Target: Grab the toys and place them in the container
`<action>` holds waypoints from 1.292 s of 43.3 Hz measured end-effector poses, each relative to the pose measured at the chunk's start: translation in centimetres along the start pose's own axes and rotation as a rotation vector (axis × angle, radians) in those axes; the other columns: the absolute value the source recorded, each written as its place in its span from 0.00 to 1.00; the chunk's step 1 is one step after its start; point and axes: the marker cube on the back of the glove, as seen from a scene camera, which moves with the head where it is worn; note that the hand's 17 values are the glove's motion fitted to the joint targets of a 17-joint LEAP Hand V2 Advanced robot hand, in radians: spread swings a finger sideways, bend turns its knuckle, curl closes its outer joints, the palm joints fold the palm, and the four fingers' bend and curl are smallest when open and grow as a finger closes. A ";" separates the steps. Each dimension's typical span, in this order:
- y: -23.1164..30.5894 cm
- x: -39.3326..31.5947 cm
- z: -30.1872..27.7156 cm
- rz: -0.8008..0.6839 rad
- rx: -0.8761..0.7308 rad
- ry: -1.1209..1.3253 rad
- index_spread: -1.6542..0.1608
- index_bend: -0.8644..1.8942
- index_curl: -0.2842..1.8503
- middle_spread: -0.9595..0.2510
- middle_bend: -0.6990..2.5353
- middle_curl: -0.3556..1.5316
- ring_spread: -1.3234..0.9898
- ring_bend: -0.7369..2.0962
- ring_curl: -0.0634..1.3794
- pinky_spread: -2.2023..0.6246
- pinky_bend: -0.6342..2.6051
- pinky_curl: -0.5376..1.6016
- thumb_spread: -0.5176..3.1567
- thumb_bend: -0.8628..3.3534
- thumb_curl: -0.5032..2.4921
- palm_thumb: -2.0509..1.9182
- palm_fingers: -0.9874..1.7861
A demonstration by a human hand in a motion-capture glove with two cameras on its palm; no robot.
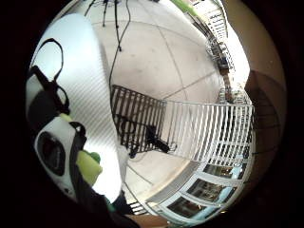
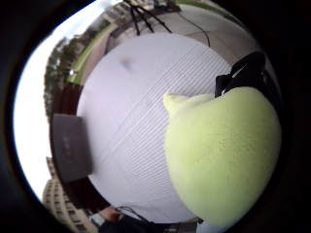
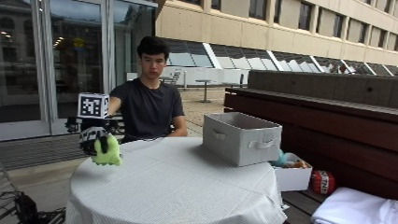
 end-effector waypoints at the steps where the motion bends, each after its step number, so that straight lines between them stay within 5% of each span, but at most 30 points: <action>1: -0.6 0.0 -0.8 -0.058 0.044 -0.001 0.75 0.58 0.29 0.48 0.49 0.52 0.39 0.66 0.36 0.61 0.46 0.39 0.32 0.28 0.40 0.71 0.80; 4: -0.8 -0.7 -4.6 -0.097 0.030 -0.002 0.75 0.57 0.29 0.47 0.46 0.51 0.39 0.67 0.36 0.61 0.49 0.41 0.31 0.27 0.41 0.69 0.76; 10: -2.0 -4.3 -12.3 0.077 0.030 -0.012 0.74 0.54 0.29 0.46 0.44 0.50 0.40 0.68 0.37 0.62 0.50 0.43 0.29 0.26 0.42 0.69 0.75; 29: -4.9 -20.2 -28.2 0.008 0.212 -0.040 0.72 0.50 0.32 0.43 0.41 0.52 0.40 0.68 0.38 0.62 0.50 0.44 0.27 0.24 0.45 0.69 0.75; 56: 3.7 -52.8 -33.0 -0.341 0.214 -0.140 0.71 0.47 0.37 0.40 0.40 0.58 0.40 0.68 0.39 0.62 0.50 0.45 0.26 0.22 0.49 0.70 0.75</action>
